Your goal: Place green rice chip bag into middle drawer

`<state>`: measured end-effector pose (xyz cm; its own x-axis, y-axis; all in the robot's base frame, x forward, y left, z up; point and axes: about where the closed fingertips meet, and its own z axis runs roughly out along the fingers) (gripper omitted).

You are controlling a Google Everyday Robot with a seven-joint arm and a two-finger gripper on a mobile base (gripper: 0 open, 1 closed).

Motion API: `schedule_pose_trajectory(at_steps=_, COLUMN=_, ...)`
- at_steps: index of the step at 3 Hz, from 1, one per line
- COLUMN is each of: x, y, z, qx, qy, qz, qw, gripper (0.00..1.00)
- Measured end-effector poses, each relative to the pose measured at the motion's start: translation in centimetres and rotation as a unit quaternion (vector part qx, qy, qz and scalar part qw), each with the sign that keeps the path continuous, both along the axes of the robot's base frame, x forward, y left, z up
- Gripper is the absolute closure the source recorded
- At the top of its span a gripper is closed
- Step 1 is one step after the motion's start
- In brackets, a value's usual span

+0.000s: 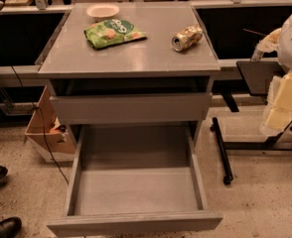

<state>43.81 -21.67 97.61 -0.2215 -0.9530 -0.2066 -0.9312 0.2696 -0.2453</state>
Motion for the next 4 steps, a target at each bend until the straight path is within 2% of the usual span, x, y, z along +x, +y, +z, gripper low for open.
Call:
schedule_pose_trajectory(at_steps=1, x=0.0, y=0.0, z=0.0, qx=0.0, qy=0.0, qz=0.0, qw=1.0, gripper=0.0)
schedule_pose_trajectory(at_steps=2, x=3.5, y=2.8, z=-1.6, qx=0.03, qy=-0.004, qz=0.007, qw=0.9995, gripper=0.0)
schedule_pose_trajectory(at_steps=4, x=12.3, y=12.1, z=-5.6, qx=0.089, qy=-0.009, qz=0.043, qw=0.9951, gripper=0.0)
